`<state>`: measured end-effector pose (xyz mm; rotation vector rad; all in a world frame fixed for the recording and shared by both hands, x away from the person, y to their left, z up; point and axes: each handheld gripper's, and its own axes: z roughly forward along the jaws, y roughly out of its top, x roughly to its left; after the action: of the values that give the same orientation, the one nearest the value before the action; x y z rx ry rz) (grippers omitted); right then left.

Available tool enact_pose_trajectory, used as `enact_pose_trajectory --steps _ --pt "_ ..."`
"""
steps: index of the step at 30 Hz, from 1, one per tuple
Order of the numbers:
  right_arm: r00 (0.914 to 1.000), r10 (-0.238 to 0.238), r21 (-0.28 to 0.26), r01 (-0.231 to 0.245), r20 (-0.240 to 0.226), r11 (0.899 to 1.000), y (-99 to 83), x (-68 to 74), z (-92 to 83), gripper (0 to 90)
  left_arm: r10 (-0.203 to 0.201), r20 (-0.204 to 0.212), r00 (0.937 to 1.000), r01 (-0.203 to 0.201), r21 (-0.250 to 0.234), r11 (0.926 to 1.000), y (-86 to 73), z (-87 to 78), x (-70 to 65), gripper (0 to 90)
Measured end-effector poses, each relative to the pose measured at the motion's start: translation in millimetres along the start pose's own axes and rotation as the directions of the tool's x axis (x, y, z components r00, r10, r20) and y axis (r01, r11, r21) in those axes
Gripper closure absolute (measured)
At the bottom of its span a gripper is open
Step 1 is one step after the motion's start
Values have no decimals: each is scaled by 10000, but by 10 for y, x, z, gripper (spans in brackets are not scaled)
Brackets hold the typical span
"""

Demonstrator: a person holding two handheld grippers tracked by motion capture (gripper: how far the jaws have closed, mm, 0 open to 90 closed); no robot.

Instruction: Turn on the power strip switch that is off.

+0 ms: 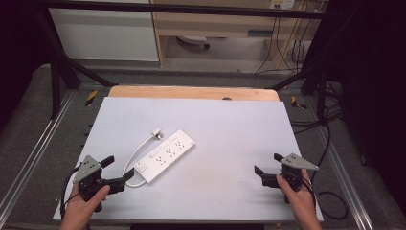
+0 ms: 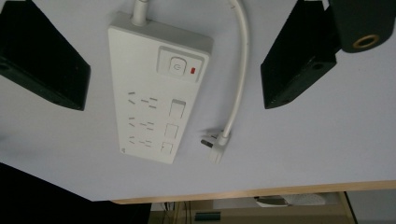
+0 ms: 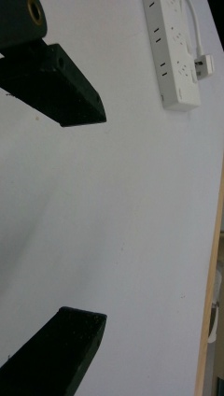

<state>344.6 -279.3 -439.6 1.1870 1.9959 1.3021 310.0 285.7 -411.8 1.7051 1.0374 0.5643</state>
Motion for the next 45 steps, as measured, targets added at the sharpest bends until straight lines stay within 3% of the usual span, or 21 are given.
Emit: enact_pose_trajectory --steps 19,32,45 --pt "10000 -66 -62 67 70 10000 20 30 -11 38 12 204 9998 -9 -128 9999 29 -19 -23 85" --pt "9999 -103 14 103 67 9999 22 51 -7 37 141 476 9988 -103 -794 9968 111 -85 -92 85" --pt "9999 -132 6 132 79 9999 25 57 -10 36 303 521 9982 -241 -1162 9929 241 -122 -117 87"
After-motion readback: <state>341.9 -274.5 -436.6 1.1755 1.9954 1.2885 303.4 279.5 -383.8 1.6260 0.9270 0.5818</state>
